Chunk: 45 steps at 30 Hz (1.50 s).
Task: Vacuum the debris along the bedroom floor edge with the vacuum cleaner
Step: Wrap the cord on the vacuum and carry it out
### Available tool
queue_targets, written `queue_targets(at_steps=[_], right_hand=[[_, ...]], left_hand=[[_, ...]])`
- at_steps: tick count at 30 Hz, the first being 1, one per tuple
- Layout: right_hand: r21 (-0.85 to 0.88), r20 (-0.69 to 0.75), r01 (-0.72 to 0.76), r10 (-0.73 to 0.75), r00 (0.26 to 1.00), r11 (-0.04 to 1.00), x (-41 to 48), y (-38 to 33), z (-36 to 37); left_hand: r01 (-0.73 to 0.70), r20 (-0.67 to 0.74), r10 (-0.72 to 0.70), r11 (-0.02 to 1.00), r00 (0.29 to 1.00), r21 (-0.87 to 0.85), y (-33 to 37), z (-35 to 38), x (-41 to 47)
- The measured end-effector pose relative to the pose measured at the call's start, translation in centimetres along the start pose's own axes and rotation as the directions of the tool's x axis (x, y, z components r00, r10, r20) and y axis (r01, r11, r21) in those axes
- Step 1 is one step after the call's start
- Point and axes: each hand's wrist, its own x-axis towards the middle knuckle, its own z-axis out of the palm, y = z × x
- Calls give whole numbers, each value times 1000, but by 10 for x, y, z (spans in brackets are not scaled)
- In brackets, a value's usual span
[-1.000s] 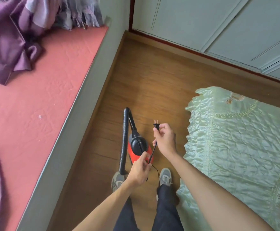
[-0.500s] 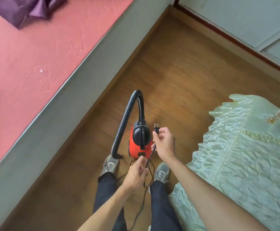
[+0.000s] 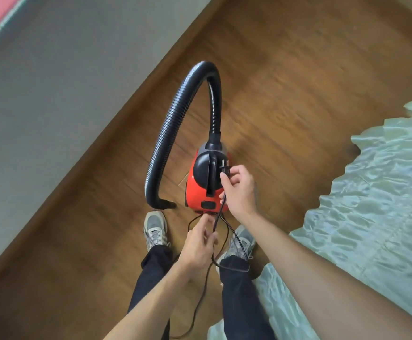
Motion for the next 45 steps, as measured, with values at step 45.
queue_targets(at_steps=[45], right_hand=[[-232, -5, -85, 86, 996, 969, 108, 101, 85]], left_hand=[[-236, -211, 313, 917, 926, 323, -90, -22, 87]])
